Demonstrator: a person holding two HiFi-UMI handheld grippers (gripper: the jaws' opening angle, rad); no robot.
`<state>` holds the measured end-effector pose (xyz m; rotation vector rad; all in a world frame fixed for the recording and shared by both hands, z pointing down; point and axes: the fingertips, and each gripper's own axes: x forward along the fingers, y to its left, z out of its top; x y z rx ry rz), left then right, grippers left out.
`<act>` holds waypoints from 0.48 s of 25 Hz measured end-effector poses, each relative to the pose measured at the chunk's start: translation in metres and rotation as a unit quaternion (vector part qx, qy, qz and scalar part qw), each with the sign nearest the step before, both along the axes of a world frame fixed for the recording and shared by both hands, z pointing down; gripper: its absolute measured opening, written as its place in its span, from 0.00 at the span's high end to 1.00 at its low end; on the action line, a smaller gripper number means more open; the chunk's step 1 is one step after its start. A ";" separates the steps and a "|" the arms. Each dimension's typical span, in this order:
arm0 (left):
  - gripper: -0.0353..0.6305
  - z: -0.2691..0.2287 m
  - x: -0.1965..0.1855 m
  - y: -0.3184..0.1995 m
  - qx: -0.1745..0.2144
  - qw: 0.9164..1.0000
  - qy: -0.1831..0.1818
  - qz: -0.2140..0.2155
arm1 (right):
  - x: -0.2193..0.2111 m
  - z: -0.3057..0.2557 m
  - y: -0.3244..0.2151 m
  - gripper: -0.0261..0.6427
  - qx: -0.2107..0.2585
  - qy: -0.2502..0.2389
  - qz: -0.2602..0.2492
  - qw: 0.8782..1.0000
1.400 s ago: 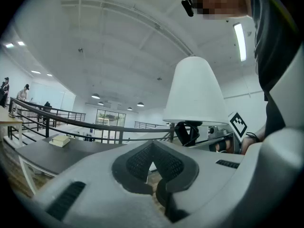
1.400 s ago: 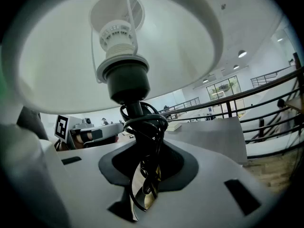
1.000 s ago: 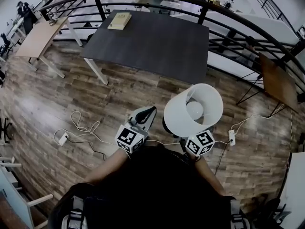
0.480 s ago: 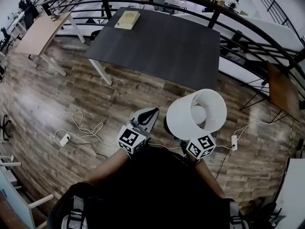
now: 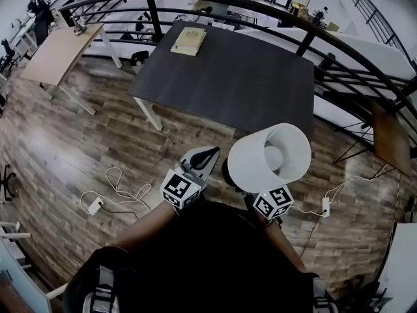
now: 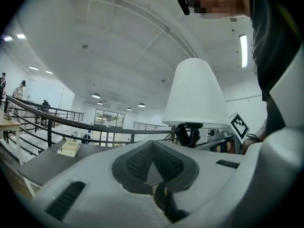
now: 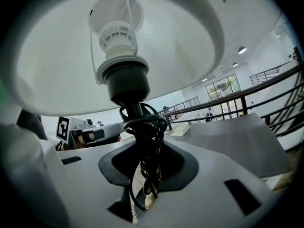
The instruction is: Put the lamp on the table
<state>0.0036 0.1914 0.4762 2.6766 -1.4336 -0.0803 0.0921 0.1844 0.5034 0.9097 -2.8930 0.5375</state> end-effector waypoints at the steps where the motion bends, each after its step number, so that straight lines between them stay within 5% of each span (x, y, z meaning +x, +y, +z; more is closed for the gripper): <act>1: 0.93 0.000 -0.009 -0.002 0.001 1.000 0.001 0.000 | -0.009 -0.001 -0.002 0.82 0.001 0.000 0.000 1.000; 12: 0.93 0.004 -0.069 -0.019 -0.001 1.000 0.004 -0.013 | -0.067 0.000 -0.026 0.82 0.005 0.001 -0.006 1.000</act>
